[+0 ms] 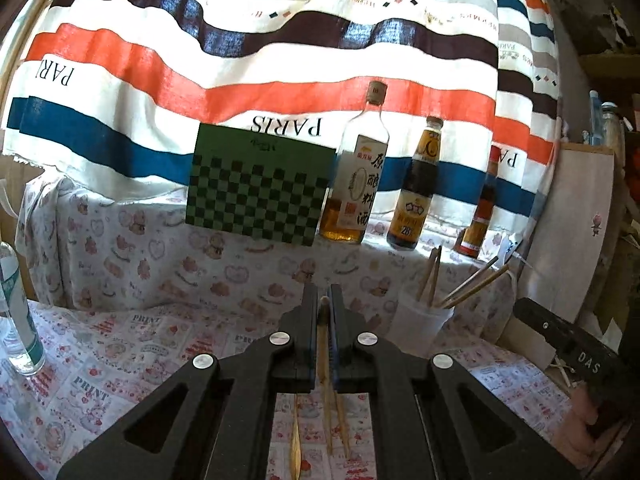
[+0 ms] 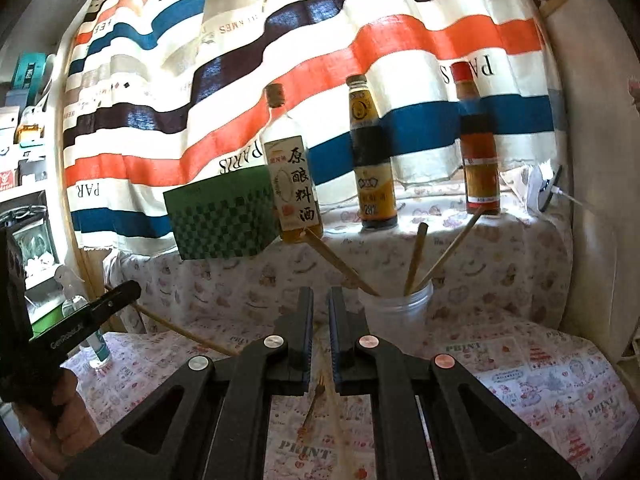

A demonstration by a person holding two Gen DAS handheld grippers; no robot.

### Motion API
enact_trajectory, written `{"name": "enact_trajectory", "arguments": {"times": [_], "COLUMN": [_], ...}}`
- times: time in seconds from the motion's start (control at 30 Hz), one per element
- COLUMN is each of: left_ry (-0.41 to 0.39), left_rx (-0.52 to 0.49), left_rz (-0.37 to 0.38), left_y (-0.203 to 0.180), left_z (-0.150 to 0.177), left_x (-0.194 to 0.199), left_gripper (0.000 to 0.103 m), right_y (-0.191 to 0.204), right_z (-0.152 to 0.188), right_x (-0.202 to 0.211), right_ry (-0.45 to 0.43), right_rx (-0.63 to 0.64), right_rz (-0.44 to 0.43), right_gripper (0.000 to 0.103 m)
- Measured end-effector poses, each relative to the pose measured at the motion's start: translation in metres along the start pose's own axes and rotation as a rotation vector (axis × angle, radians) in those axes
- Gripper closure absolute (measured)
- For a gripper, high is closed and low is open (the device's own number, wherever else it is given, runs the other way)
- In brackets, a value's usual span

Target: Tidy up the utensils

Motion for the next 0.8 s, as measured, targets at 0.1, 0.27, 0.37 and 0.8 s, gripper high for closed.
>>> {"name": "enact_trajectory", "arguments": {"times": [0.1,0.27,0.37,0.8], "left_ry": [0.017,0.020,0.011,0.004], "left_rx": [-0.013,-0.017,-0.015,-0.025], "left_rz": [-0.012,-0.005,-0.007,-0.012], "left_y": [-0.001,-0.004,-0.004,-0.004], "left_z": [0.005,0.008,0.007,0.005], "left_x": [-0.005,-0.006,-0.004,-0.002], "left_gripper": [0.099,0.099,0.099,0.099], "right_y": [0.004,0.002,-0.002,-0.005], "right_z": [0.008,0.038,0.068,0.145], "right_x": [-0.009,-0.041,-0.065,-0.094], "right_ry": [0.040,0.242,0.429,0.760], "right_rx": [0.038,0.032,0.026,0.002], "right_rz": [0.014,0.018,0.034,0.036], "right_gripper": [0.094,0.094,0.094,0.077]}}
Point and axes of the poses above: each gripper's, at about its wrist camera, not at the fingertips, and x roughly against the way its jaws point, y to its left, z to its underside, the point moved 9 cm from there along -x, roughly the way its jaws point
